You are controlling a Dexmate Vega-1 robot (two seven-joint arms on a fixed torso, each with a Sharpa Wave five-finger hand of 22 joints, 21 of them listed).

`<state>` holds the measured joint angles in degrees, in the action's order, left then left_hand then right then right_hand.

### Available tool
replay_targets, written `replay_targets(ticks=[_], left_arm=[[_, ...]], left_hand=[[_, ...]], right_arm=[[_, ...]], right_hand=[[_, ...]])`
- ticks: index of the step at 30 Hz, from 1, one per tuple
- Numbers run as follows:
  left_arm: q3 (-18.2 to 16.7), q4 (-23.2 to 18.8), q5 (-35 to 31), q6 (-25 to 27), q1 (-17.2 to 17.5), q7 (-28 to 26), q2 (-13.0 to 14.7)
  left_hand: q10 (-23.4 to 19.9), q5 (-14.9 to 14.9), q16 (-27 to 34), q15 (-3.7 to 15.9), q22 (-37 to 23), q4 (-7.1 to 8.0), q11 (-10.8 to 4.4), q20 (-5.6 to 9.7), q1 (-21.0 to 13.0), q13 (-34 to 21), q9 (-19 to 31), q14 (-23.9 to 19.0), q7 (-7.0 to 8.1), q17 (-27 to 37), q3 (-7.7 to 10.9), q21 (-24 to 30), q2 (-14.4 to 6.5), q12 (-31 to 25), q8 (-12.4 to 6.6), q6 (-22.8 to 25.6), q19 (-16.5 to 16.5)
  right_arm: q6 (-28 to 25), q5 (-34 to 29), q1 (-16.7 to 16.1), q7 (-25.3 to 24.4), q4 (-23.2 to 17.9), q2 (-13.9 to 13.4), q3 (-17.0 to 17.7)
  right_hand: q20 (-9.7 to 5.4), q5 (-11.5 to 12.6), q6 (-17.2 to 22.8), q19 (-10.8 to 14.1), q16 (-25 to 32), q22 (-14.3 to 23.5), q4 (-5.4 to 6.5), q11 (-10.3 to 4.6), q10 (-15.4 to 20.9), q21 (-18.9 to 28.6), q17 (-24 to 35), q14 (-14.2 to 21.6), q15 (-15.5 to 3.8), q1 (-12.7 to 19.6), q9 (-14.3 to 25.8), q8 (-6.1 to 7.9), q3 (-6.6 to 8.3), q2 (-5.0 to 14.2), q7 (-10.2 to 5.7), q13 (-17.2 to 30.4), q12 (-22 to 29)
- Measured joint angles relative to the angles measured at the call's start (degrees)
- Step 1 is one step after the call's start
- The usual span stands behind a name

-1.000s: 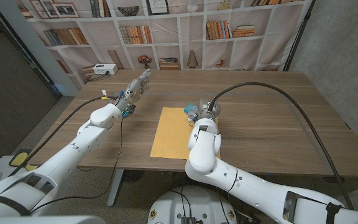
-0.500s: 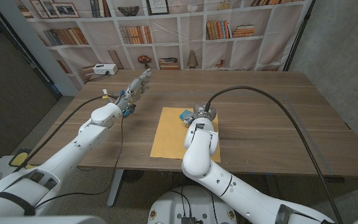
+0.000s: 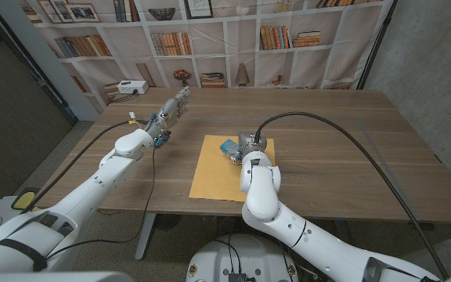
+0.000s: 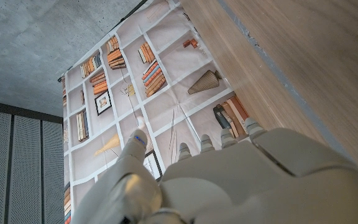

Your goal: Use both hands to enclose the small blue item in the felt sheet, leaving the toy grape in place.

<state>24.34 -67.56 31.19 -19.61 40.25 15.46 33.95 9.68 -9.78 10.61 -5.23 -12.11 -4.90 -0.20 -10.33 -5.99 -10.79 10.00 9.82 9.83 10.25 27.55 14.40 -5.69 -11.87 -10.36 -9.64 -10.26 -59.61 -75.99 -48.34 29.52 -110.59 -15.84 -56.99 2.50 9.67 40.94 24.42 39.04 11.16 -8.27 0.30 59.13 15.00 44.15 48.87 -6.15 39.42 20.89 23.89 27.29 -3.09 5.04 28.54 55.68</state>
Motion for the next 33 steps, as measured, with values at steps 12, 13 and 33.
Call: replay_targets(ticks=[12, 13, 33], left_arm=[[0.19, 0.9, -0.02, -0.24, -0.72, 0.16, -0.46], [0.22, 1.01, -0.03, -0.25, -0.81, 0.16, -0.5], [0.8, 2.31, -0.47, -0.62, -1.93, 0.45, -1.3]], left_hand=[[0.0, 0.0, 0.0, 0.0, -0.3, 0.0, 0.0, 0.0, 0.0, 0.0, 0.0, 0.0, 0.0, 0.0, 0.0, 0.0, 0.0, 0.0, 0.0, 0.0, 0.0], [0.0, 0.0, 0.0, 0.0, -0.3, 0.0, 0.0, 0.0, 0.02, 0.0, 0.0, 0.0, 0.0, 0.0, 0.0, 0.0, 0.02, 0.0, 0.0, 0.0, 0.0], [0.0, 0.0, 0.0, 0.0, -0.29, 0.24, 0.0, 0.0, 0.47, 0.0, 0.0, 0.0, 0.0, 0.0, 0.24, 0.0, 0.47, 0.0, 0.0, 0.01, 0.0]], right_arm=[[1.01, 3.97, 4.34, 1.96, 0.64, -4.27, -4.1], [1.0, 4.27, 4.69, 2.47, 0.72, -4.53, -4.48], [-0.8, 0.44, 9.66, 11.2, 1.99, -7.61, -8.89]], right_hand=[[0.21, 0.3, 0.0, 0.22, -0.29, -0.01, 0.0, -0.2, 0.27, 0.0, -0.34, 0.07, 0.02, 0.0, -0.48, -0.39, 0.0, 0.0, 0.0, -0.38, 0.0], [0.22, 0.3, 0.0, 0.22, -0.29, -0.01, 0.0, -0.19, 0.28, 0.0, -0.36, 0.23, 0.13, 0.0, -0.64, -0.46, 0.0, 0.0, 0.0, -0.49, 0.0], [5.61, 1.26, -1.8, -1.71, -5.25, -0.01, 2.36, 1.0, -15.97, -1.47, -1.92, -4.66, 1.26, -1.08, -3.85, -11.94, -5.28, 2.98, -1.8, 1.22, -8.25]])
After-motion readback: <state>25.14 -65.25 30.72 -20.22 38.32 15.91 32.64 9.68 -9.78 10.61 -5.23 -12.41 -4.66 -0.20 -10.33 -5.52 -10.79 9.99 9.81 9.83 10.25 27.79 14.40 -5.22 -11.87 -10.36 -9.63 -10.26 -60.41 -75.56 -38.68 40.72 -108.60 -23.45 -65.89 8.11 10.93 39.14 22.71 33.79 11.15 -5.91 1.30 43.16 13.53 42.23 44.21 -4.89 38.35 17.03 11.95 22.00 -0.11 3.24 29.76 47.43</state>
